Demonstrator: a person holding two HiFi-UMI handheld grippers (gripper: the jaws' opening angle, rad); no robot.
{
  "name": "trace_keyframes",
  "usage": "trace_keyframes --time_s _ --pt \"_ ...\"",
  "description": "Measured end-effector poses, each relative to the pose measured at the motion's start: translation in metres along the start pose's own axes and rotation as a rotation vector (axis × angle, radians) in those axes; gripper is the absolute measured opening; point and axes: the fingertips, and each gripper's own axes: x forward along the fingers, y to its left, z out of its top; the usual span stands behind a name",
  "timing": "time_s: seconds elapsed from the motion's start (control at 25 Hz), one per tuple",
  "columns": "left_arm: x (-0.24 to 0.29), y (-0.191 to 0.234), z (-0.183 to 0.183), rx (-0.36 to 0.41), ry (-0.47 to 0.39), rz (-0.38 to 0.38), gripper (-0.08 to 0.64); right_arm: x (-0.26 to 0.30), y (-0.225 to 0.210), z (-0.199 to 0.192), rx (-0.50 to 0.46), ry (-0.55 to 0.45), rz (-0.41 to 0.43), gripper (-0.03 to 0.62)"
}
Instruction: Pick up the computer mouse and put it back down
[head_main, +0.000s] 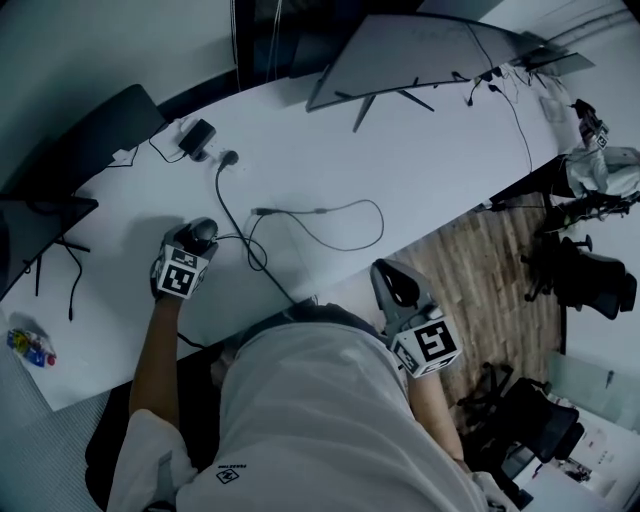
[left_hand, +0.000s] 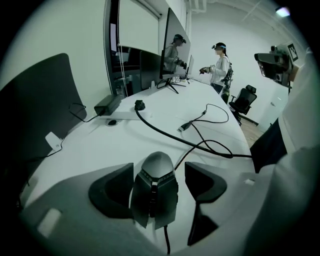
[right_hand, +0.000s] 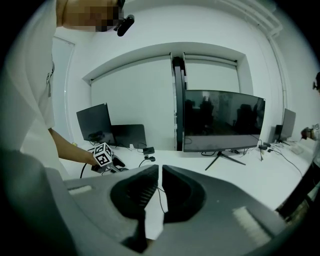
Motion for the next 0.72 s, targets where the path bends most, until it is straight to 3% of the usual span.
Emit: trace_keyframes --time_s 0.16,0.52,0.72 --pt "-0.021 0.0 0.012 -0.011 -0.046 0.04 0.3 0.008 0.007 0.007 -0.02 -0.015 0.049 0.023" --pt "-0.09 -0.006 0.051 -0.082 -0.237 0.117 0.124 0.029 0.03 0.023 -0.068 -0.049 0.182 0.023" --pt "-0.134 -0.008 0.073 -0.113 -0.353 0.205 0.032 0.041 0.048 0.032 -0.092 -0.063 0.261 0.023"
